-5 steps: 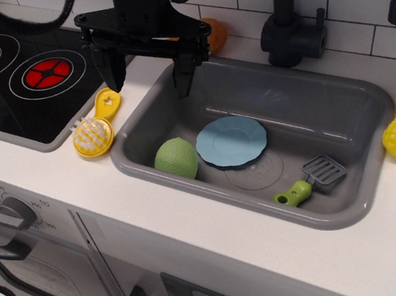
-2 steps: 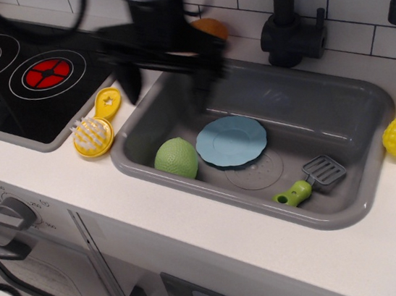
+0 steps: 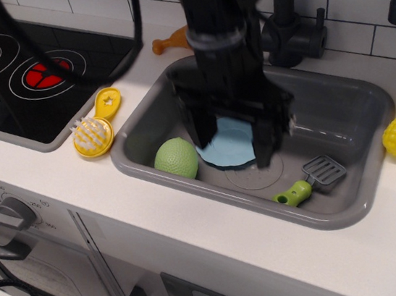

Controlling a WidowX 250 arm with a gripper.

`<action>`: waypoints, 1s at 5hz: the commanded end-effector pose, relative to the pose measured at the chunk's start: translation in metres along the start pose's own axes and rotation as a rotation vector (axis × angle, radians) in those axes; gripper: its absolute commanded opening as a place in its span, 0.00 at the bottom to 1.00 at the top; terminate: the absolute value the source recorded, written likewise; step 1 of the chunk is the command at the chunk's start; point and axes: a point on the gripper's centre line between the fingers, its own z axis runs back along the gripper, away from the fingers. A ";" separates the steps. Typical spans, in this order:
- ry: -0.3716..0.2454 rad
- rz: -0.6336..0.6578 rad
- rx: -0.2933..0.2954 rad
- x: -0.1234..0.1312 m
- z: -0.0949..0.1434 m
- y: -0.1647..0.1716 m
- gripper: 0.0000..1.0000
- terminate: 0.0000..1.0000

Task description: Put spatula on plate sink

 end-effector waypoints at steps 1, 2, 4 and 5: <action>-0.084 -0.042 -0.028 0.012 -0.023 -0.015 1.00 0.00; -0.123 -0.032 -0.017 0.023 -0.034 -0.021 1.00 0.00; -0.130 -0.014 0.039 0.031 -0.068 -0.023 1.00 0.00; -0.126 -0.008 0.048 0.038 -0.078 -0.024 1.00 0.00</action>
